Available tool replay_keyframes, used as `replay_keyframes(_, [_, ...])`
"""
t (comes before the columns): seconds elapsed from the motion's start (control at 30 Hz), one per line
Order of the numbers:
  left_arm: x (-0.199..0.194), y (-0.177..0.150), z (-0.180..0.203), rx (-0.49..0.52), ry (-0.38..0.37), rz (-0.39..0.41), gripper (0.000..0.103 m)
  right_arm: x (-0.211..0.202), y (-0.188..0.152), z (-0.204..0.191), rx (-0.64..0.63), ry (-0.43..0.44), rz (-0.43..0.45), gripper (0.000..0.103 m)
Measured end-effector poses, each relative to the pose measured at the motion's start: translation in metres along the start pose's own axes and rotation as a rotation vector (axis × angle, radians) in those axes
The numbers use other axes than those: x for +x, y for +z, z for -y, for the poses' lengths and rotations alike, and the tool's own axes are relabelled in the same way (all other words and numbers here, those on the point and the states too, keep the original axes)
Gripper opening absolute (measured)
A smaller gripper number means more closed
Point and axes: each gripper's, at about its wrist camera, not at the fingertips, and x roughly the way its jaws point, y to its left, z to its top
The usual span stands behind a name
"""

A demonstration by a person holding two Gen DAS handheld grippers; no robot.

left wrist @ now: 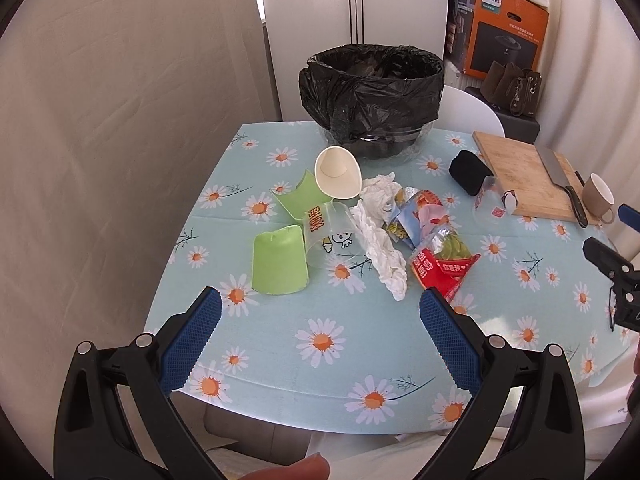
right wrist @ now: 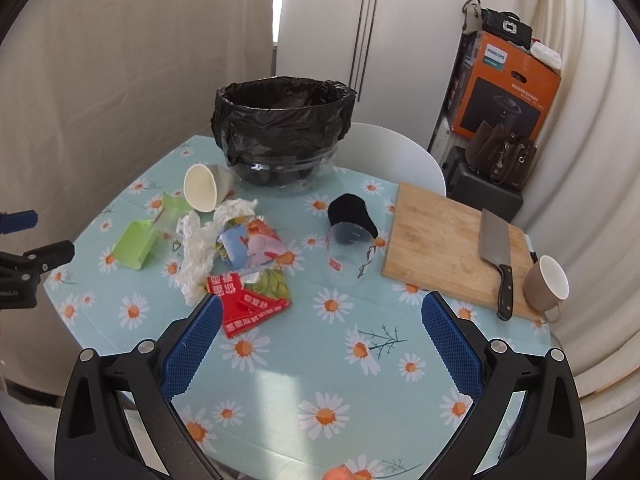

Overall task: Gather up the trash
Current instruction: 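Grasp the green plastic cup piece with the left tool while the right tool grasps the clear plastic cup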

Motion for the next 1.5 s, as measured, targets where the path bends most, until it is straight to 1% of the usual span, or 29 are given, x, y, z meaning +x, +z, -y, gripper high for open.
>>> replay_keyframes(0.1, [0.013, 0.003, -0.004, 0.023, 0.012, -0.019, 0.097, 0.009, 0.007, -0.001, 0.004, -0.004, -0.017, 0.095])
replay_keyframes(0.27, [0.036, 0.006, -0.011, 0.038, -0.004, -0.062, 0.097, 0.030, 0.015, -0.002, 0.027, -0.007, -0.058, 0.095])
replay_keyframes(0.5, [0.074, 0.011, -0.027, 0.002, -0.035, -0.152, 0.097, 0.065, 0.024, 0.008, 0.110, -0.019, -0.134, 0.095])
replay_keyframes(0.63, [0.096, 0.013, -0.036, -0.012, -0.029, -0.195, 0.097, 0.084, 0.026, 0.012, 0.131, -0.022, -0.179, 0.095])
replay_keyframes(0.8, [0.124, 0.017, -0.043, -0.025, -0.053, -0.266, 0.097, 0.106, 0.028, 0.018, 0.161, -0.019, -0.218, 0.095])
replay_keyframes(0.87, [0.135, 0.018, -0.045, -0.028, -0.052, -0.291, 0.097, 0.115, 0.030, 0.019, 0.162, -0.032, -0.231, 0.095])
replay_keyframes(0.93, [0.145, 0.020, -0.046, -0.010, -0.031, -0.307, 0.097, 0.123, 0.033, 0.020, 0.162, -0.043, -0.241, 0.095])
replay_keyframes(1.03, [0.159, 0.022, -0.049, -0.008, -0.069, -0.340, 0.097, 0.133, 0.037, 0.023, 0.167, -0.053, -0.258, 0.095])
replay_keyframes(1.1, [0.169, 0.023, -0.051, 0.001, -0.047, -0.348, 0.097, 0.140, 0.040, 0.023, 0.165, -0.056, -0.272, 0.095])
replay_keyframes(1.27, [0.194, 0.025, -0.055, 0.020, -0.061, -0.399, 0.097, 0.160, 0.045, 0.021, 0.158, -0.057, -0.307, 0.095])
replay_keyframes(1.5, [0.222, 0.026, -0.067, -0.019, -0.082, -0.461, 0.097, 0.189, 0.046, 0.015, 0.126, -0.059, -0.363, 0.095])
